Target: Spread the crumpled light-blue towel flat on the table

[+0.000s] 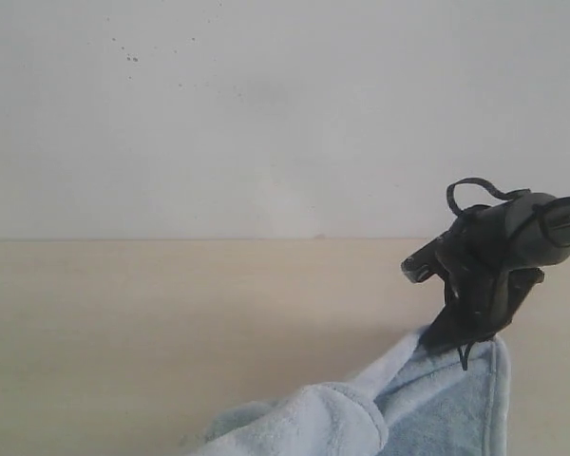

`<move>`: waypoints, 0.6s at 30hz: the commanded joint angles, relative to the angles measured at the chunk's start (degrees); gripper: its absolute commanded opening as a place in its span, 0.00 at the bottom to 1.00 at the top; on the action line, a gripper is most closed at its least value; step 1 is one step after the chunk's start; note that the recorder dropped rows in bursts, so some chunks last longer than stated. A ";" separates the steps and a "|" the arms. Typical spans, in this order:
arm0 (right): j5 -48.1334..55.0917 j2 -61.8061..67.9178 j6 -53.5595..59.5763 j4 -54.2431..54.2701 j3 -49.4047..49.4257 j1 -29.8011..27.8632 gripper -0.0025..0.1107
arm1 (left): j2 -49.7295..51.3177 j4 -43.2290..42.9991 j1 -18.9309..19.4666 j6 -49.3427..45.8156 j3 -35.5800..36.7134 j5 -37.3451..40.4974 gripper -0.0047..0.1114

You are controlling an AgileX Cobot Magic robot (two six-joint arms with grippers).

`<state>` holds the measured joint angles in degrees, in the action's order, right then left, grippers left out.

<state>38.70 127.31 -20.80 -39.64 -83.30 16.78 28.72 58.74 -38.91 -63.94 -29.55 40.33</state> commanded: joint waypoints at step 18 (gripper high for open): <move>4.25 -6.06 11.17 15.31 0.69 4.59 0.02 | 26.84 -18.19 -0.28 29.70 2.94 -23.15 0.57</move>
<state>42.71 122.69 -10.17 -25.09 -82.78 21.16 48.73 38.31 -38.91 -34.85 -27.09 20.94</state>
